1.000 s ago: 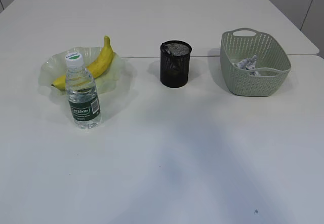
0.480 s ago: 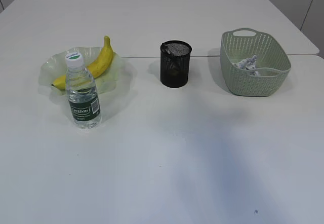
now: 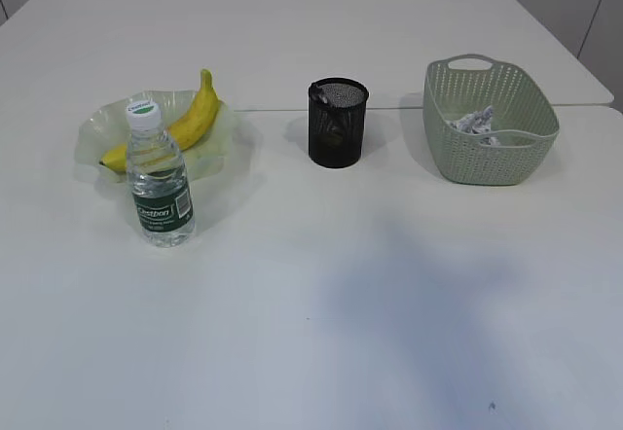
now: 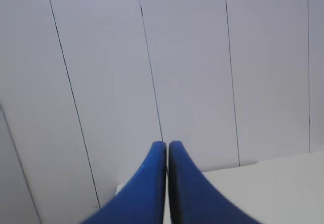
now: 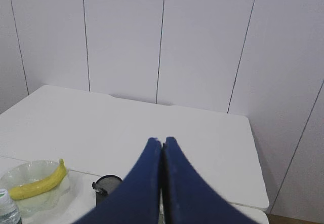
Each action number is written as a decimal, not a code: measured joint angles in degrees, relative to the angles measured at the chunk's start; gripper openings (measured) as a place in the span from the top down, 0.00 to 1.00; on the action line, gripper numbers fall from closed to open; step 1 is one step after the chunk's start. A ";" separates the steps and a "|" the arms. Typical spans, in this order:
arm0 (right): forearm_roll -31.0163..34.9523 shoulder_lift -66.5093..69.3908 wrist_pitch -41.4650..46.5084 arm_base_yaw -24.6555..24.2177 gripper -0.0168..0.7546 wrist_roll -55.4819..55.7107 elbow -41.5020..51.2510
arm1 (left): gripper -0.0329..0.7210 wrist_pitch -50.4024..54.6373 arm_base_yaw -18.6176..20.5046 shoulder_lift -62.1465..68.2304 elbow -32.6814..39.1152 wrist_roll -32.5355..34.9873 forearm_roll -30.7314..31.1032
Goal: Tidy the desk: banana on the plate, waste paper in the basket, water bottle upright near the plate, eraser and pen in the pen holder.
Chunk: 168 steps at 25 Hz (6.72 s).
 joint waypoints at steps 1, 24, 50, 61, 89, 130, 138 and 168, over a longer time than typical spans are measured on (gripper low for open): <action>0.00 -0.46 0.01 0.00 0.99 0.11 0.59 | 0.99 0.79 0.00 -0.30 0.00 -0.05 0.10; -0.44 -17.62 2.27 1.45 0.99 0.60 10.45 | 0.99 6.37 0.00 -13.40 -0.36 -0.18 -3.20; -1.49 -36.60 2.53 1.45 0.99 0.60 23.04 | 0.99 6.37 4.14 -37.93 22.84 -0.18 -5.46; -1.31 -51.71 2.53 1.45 0.99 0.50 39.23 | 0.99 6.47 8.24 -49.58 34.89 -0.18 -5.56; -4.35 -57.60 2.89 1.54 0.99 -0.84 63.81 | 0.99 6.47 8.98 -59.63 65.98 -0.18 -8.27; -4.45 -57.41 -4.06 1.54 0.99 0.00 86.90 | 0.99 -2.70 8.98 -59.63 101.01 -0.18 -16.84; -4.45 -57.41 -4.73 1.54 0.99 0.76 87.25 | 0.99 -4.03 8.98 -59.63 102.22 -0.18 -18.21; -4.45 -57.41 -5.17 1.54 0.99 1.31 87.25 | 0.99 -3.33 8.98 -59.63 103.10 2.25 -18.51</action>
